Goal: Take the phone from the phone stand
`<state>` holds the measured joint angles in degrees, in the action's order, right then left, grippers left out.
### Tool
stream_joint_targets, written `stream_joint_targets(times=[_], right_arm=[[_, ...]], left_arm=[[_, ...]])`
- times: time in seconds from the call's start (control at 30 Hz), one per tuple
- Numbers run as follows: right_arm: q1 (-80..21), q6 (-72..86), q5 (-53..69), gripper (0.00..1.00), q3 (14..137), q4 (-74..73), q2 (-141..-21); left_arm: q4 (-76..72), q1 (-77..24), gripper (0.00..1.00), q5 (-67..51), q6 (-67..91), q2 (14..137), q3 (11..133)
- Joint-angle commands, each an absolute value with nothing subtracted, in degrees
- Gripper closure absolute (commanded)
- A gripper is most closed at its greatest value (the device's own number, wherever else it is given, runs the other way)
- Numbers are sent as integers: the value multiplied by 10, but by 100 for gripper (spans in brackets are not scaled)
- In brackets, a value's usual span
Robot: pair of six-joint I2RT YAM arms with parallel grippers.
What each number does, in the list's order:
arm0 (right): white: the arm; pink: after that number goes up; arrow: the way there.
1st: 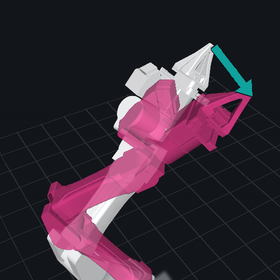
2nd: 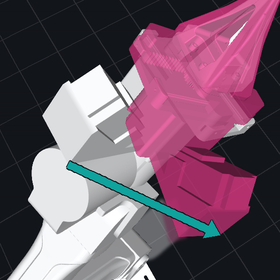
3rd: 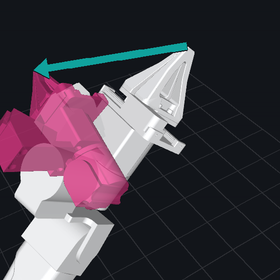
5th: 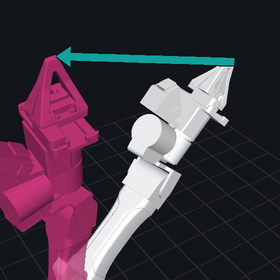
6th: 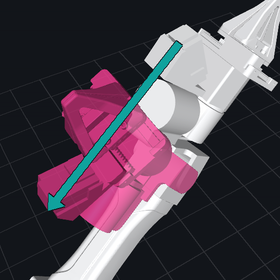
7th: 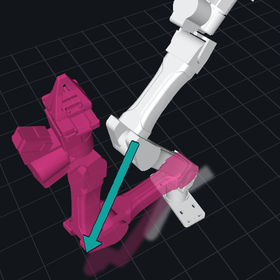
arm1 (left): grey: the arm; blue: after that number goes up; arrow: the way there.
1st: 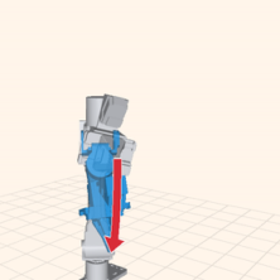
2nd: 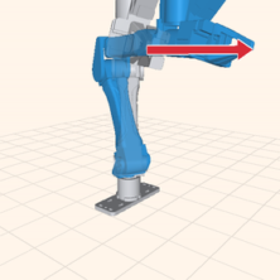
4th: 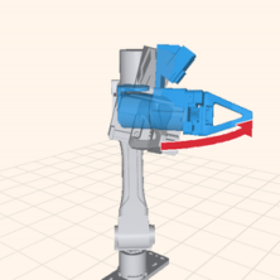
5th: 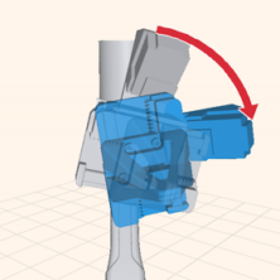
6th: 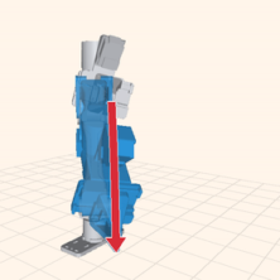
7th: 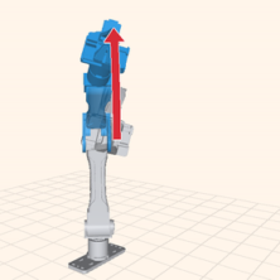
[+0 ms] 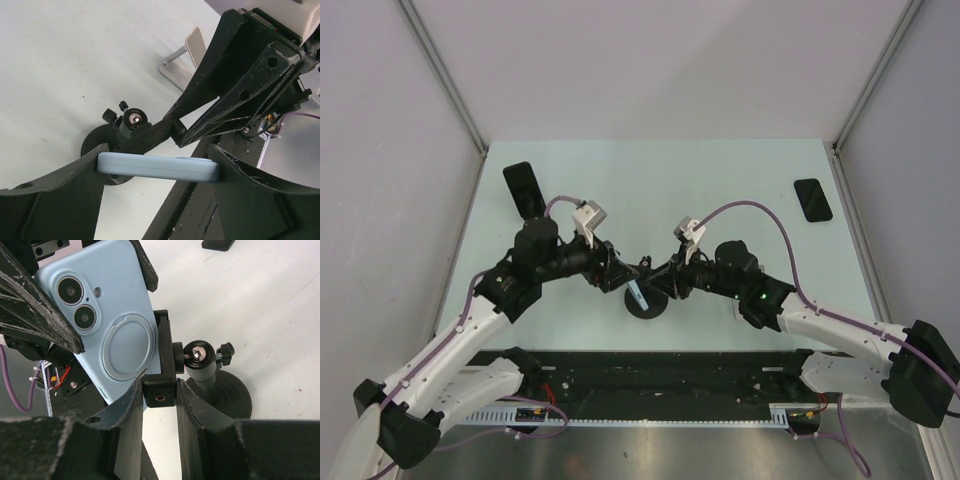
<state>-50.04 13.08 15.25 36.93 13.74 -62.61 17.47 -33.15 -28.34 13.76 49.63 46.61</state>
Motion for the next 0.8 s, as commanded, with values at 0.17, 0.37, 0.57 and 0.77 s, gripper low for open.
stream_joint_targets(times=[0.17, 0.37, 0.57, 0.77], right_arm=[[-509, 135, 62, 100, 357, 84, -655], [-511, 128, 44, 95, 357, 77, -642], [-514, 124, 39, 57, 356, 76, -626], [-516, 117, 34, 30, 357, 74, -585]], left_arm=[[18, -402, 99, -319, 172, 488, 548], [11, -415, 100, -300, 190, 477, 576], [13, -415, 100, -193, 205, 445, 571], [57, -414, 100, -20, 227, 431, 584]])
